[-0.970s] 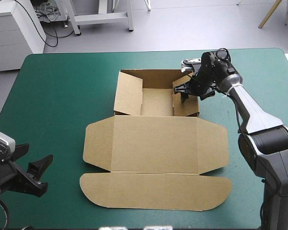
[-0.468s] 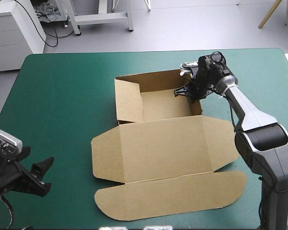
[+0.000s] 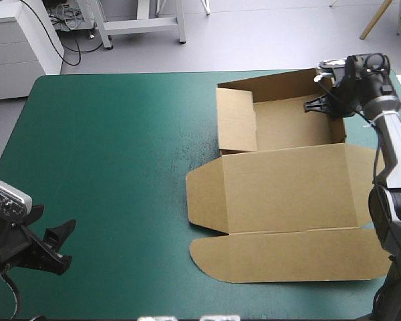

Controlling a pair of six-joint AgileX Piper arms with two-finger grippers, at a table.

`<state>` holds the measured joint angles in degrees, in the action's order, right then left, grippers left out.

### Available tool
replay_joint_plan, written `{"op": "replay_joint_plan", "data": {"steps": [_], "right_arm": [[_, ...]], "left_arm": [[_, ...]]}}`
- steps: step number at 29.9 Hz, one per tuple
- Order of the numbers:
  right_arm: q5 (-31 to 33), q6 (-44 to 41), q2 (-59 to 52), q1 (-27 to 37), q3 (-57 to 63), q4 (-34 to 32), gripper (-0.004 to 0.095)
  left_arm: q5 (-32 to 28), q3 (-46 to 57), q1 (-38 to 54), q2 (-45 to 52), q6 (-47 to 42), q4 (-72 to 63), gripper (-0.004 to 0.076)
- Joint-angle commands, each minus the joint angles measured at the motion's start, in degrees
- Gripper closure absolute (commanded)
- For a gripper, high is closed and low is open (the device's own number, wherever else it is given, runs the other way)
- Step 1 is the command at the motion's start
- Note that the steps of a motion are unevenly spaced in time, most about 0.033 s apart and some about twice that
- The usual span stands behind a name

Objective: Fold the box

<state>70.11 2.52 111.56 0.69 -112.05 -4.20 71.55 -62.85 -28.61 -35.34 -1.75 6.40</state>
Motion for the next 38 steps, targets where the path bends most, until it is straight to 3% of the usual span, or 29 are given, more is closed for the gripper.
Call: {"op": "replay_joint_plan", "data": {"steps": [1, 11, 16, 21, 23, 25, 30, 32, 38], "right_arm": [[-1.21, 1.52, -4.30, 5.12, -1.68, -1.36, 0.0926], [-6.42, 2.78, -4.30, 16.66, 6.50, -6.28, 0.0926], [-9.14, 4.64, -4.30, 22.15, 12.06, -1.81, 0.0926], [-11.72, 7.27, -4.30, 23.61, 16.33, 0.82, 0.0910], [-12.31, 7.95, -4.30, 23.61, 16.62, 1.13, 0.0830], [-13.09, 8.44, -4.30, 23.61, 16.62, 2.21, 0.0686], [-13.67, 9.25, -4.42, 23.61, 16.62, 4.79, 0.0260], [-13.67, 8.98, -5.32, 23.61, 16.51, 4.79, 0.0229], [-13.30, 7.51, -11.04, 23.61, 13.95, 1.45, 0.0277]], "left_arm": [[2.61, -1.14, -0.47, -0.44, 0.10, -0.34, 0.0281], [2.55, -1.14, -0.47, -0.44, 0.30, 1.62, 0.0283], [2.44, -1.14, -0.47, -0.44, 0.30, 2.09, 0.0283], [1.82, -1.14, -0.47, -0.44, 0.30, 3.30, 0.0283], [1.82, -1.14, -0.47, -0.44, 0.30, 3.59, 0.0283], [1.82, -1.14, -0.47, -0.44, 0.30, 3.59, 0.0283], [2.23, -1.14, -0.47, -0.44, 0.30, 3.98, 0.0283], [2.23, -1.14, -0.47, -0.44, 0.30, 3.98, 0.0283], [2.23, -1.14, -0.47, -0.44, 0.30, 4.60, 0.0283]]}}
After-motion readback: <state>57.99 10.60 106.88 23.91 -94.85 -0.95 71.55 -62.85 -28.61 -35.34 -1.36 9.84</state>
